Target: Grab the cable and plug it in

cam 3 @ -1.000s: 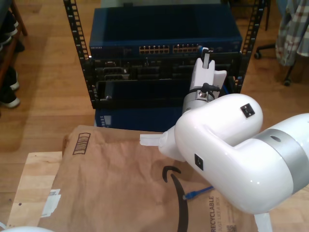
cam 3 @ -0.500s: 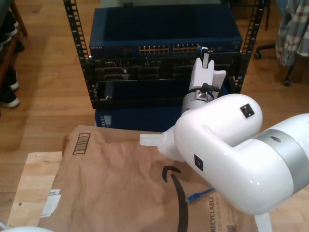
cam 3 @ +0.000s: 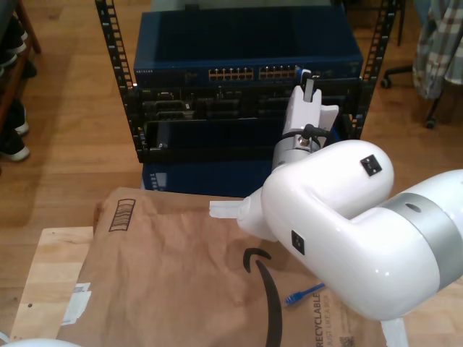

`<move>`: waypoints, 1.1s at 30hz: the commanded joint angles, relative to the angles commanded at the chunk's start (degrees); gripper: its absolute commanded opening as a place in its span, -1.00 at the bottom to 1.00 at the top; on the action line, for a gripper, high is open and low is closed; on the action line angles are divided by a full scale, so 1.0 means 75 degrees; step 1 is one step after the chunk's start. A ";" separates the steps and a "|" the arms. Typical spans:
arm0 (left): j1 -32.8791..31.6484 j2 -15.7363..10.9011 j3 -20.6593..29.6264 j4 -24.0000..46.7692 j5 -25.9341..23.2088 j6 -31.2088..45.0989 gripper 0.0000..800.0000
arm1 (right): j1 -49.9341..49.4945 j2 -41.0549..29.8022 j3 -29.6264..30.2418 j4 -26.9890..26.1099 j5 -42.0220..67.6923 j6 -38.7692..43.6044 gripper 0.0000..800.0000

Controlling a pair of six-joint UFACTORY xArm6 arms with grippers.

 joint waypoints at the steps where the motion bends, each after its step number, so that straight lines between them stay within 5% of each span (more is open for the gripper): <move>1: 0.0000 0.0000 0.0000 0.0000 0.0000 0.0000 1.00 | 0.0000 0.0000 -0.0012 0.0000 0.0012 0.0000 -1.00; 33: 0.0000 0.0000 0.0000 0.0000 0.0000 0.0000 1.00 | -0.0047 -0.0023 0.0094 0.0000 0.0000 0.0000 -1.00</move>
